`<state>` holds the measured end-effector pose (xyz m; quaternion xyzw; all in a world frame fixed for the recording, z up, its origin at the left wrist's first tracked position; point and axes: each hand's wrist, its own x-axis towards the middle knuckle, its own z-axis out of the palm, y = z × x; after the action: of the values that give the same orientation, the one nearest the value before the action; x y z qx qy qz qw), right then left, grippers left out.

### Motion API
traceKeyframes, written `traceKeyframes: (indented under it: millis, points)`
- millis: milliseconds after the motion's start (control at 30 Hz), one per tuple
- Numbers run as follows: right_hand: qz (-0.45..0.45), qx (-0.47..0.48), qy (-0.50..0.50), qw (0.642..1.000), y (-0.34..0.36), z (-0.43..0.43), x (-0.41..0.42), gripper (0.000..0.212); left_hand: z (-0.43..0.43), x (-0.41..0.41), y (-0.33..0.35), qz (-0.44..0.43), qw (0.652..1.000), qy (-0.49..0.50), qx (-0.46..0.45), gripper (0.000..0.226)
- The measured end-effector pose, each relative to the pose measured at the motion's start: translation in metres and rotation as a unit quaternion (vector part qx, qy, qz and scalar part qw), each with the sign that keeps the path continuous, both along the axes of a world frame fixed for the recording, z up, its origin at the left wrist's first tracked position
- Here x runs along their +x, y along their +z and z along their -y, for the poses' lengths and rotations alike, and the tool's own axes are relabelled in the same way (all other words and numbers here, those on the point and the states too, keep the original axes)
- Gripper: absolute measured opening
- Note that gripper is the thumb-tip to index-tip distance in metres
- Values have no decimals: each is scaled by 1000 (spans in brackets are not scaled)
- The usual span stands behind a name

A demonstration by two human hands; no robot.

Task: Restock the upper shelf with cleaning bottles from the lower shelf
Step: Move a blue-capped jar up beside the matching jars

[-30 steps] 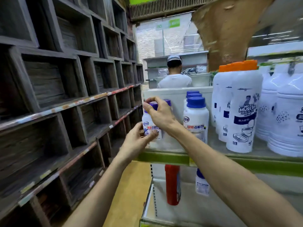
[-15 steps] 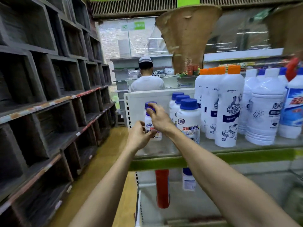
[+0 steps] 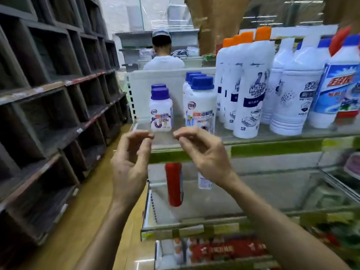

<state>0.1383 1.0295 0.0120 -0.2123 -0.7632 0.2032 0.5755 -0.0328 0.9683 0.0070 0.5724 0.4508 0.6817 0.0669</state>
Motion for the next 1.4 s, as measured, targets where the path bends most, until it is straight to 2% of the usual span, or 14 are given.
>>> traceKeyframes:
  millis: [100, 233, 333, 400, 533, 633, 767, 867, 933, 1000, 1133, 1267, 1400]
  points:
    - [16, -53, -4, 998, -60, 14, 34, 12, 29, 12, -49, 34, 997, -51, -53, 15]
    - [69, -187, -46, 979, -123, 1, 60, 8, 15, 23, -111, 81, 979, -61, -180, 14]
    - [87, -284, -72, 952, -141, -18, 76, 10, -7, 32, -137, 91, 961, -74, -250, 12]
    - [97, -316, -82, 940, -145, -33, 83, 10, -22, 41, -145, 87, 952, -84, -283, 13]
    - [96, -334, -105, 932, -155, -62, 93, 9, -48, 61, -152, 98, 935, -97, -325, 15]
    - [94, -355, -124, 922, -168, -85, 98, 16, -67, 69, -163, 123, 921, -100, -356, 17]
    - [115, -385, -128, 906, -182, -117, 98, 40, -83, 80, -180, 153, 905, -95, -386, 20]
    - [178, -396, -123, 892, -187, -147, 94, 64, -91, 88, -192, 149, 902, -83, -397, 20]
    - [216, -396, -116, 885, -193, -166, 89, 73, -92, 93, -198, 158, 900, -75, -399, 22]
    - [236, -383, -98, 888, -197, -181, 84, 71, -90, 96, -202, 166, 901, -65, -395, 22]
    - [217, -400, -71, 888, -205, -199, 73, 54, -82, 97, -206, 183, 900, -41, -394, 20]
    - [181, -434, -70, 880, -211, -206, 68, 54, -72, 95, -205, 191, 898, -23, -395, 16]
    - [173, -426, -77, 885, -209, -190, 71, 51, -60, 93, -205, 196, 899, -12, -392, 12]
